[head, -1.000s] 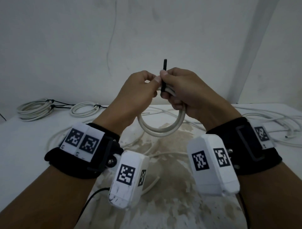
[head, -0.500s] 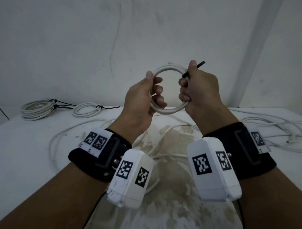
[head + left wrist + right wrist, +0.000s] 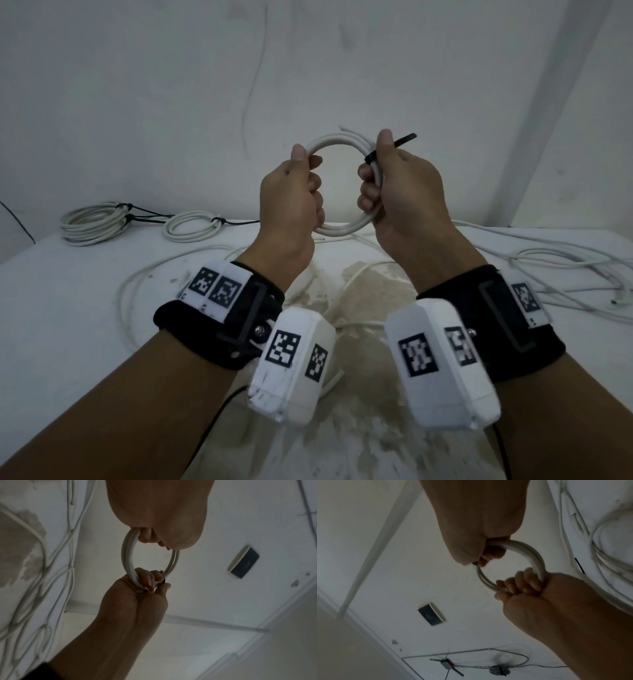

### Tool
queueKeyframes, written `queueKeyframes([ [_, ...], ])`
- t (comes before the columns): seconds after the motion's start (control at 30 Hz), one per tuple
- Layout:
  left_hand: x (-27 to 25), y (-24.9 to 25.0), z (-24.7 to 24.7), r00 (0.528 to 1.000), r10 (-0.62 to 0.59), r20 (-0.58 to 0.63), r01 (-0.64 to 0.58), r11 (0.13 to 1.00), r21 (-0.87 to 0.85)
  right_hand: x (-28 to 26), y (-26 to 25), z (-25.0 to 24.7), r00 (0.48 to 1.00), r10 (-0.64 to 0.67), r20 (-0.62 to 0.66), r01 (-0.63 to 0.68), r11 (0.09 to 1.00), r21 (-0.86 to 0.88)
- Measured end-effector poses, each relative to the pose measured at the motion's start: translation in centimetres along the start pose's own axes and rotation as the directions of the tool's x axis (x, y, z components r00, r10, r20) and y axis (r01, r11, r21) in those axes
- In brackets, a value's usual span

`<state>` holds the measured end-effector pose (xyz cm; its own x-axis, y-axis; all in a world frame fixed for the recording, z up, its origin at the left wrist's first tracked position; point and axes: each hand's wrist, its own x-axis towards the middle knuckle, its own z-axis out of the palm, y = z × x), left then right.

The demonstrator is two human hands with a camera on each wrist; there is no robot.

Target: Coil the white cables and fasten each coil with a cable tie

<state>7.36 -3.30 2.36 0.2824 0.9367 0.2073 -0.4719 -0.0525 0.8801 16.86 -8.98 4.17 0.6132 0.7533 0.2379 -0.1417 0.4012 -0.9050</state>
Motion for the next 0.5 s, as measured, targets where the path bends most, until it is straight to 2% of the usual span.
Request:
queueKeyframes([
  [0.07, 0.7, 0.5, -0.9, 0.999, -0.036, -0.038, 0.037, 0.999, 0.013, 0.2, 0.0, -0.2, 0.988, 0.055, 0.142, -0.053, 0.998, -0.019],
  [0.13, 1.5, 1.2, -2.4, 0.996, -0.067, -0.059, 0.070, 0.996, 0.046, 0.6, 0.1, 0.2, 0.968, 0.122, 0.221, -0.085, 0.982, -0.171],
  [0.23, 2.3, 2.3, -5.6, 0.991, -0.104, -0.088, 0.114, 0.987, 0.109, 1.4, 0.8, 2.2, 0.955, 0.182, 0.234, -0.093, 0.933, -0.348],
  [0.33, 2.6, 3.4, -8.9, 0.981, -0.108, -0.163, 0.135, 0.977, 0.167, 1.7, 2.2, 5.7, 0.947, 0.209, 0.245, -0.086, 0.897, -0.434],
  [0.5, 4.3, 4.9, -14.5, 0.946, -0.143, -0.290, 0.195, 0.967, 0.162, 2.1, 4.4, 12.1, 0.925, 0.212, 0.315, -0.013, 0.847, -0.531],
])
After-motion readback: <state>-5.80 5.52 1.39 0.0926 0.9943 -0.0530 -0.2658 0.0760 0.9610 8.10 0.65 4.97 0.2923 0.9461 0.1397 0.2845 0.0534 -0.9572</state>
